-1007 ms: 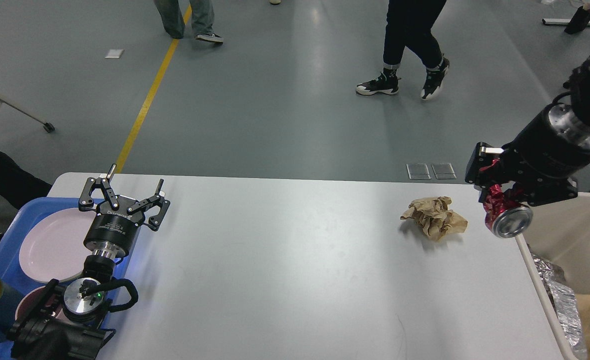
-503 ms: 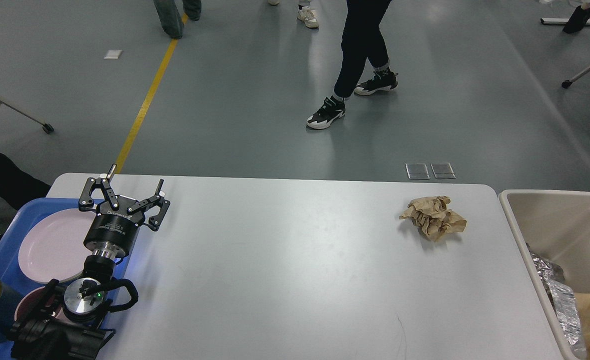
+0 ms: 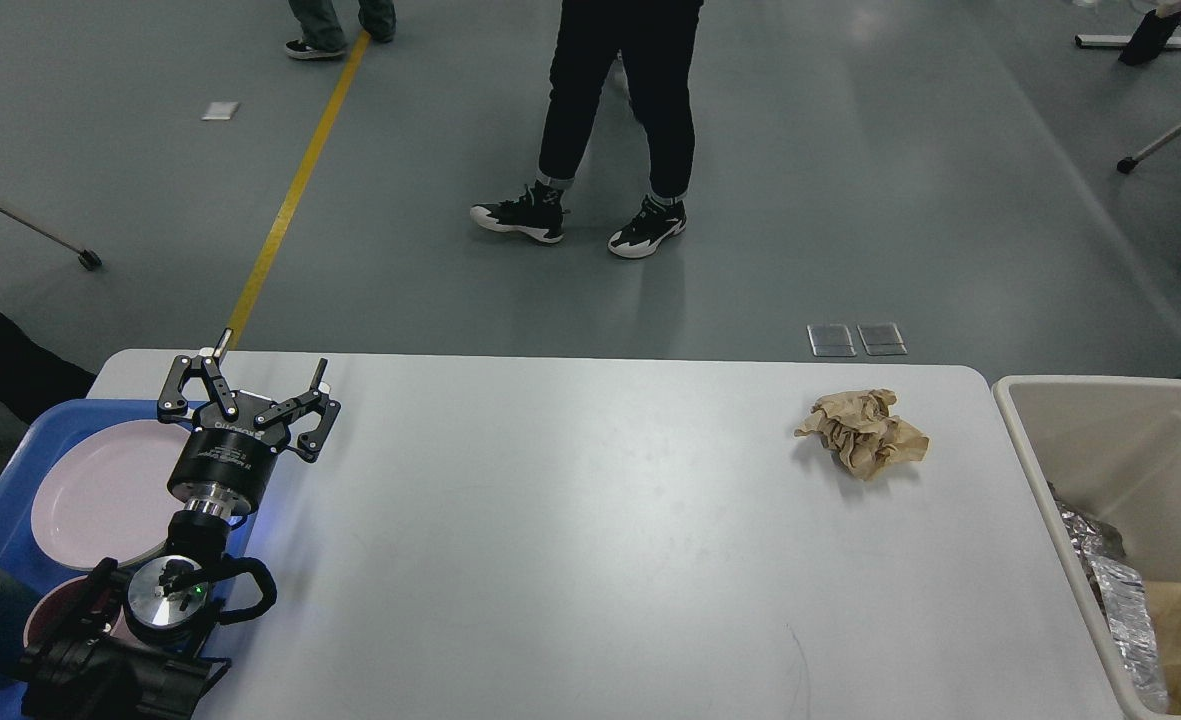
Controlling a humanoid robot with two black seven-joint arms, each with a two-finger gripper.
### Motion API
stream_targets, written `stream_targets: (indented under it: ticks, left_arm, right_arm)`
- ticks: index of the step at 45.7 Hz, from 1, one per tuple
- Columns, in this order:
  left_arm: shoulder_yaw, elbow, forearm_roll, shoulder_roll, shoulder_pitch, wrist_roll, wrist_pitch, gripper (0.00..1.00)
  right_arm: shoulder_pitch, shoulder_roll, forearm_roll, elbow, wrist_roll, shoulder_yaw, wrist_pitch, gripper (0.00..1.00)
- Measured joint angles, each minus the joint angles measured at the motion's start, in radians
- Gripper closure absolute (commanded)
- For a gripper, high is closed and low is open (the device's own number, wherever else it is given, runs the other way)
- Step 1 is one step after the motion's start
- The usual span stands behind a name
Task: Tidy desktop
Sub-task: 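Release the red wrapper into the bin and raise the gripper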
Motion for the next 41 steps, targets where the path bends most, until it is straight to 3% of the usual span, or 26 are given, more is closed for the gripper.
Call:
stream_targets:
  ticks: [8, 18, 20, 23, 24, 41]
  left_arm:
    - [0.000, 0.000, 0.000, 0.000, 0.000, 0.000, 0.000, 0.03]
    - [0.000, 0.000, 0.000, 0.000, 0.000, 0.000, 0.000, 0.03]
    - [0.000, 0.000, 0.000, 0.000, 0.000, 0.000, 0.000, 0.03]
    - [0.000, 0.000, 0.000, 0.000, 0.000, 0.000, 0.000, 0.03]
    - [0.000, 0.000, 0.000, 0.000, 0.000, 0.000, 0.000, 0.03]
    - [0.000, 0.000, 0.000, 0.000, 0.000, 0.000, 0.000, 0.03]
  right_arm:
    - [-0.090, 0.103, 0.002, -0.085, 0.000, 0.009, -0.095, 1.00]
    - [-0.113, 0.136, 0.004, -0.116, 0.000, 0.019, -0.154, 1.00]
    - [-0.117, 0.138, 0.004, -0.117, 0.000, 0.021, -0.160, 0.73]
    - [-0.123, 0.144, 0.004, -0.117, 0.001, 0.023, -0.169, 0.05]
    - [-0.124, 0.146, 0.004, -0.117, 0.002, 0.023, -0.174, 0.00]
    - [-0.124, 0.162, 0.004, -0.116, 0.007, 0.023, -0.241, 0.00]
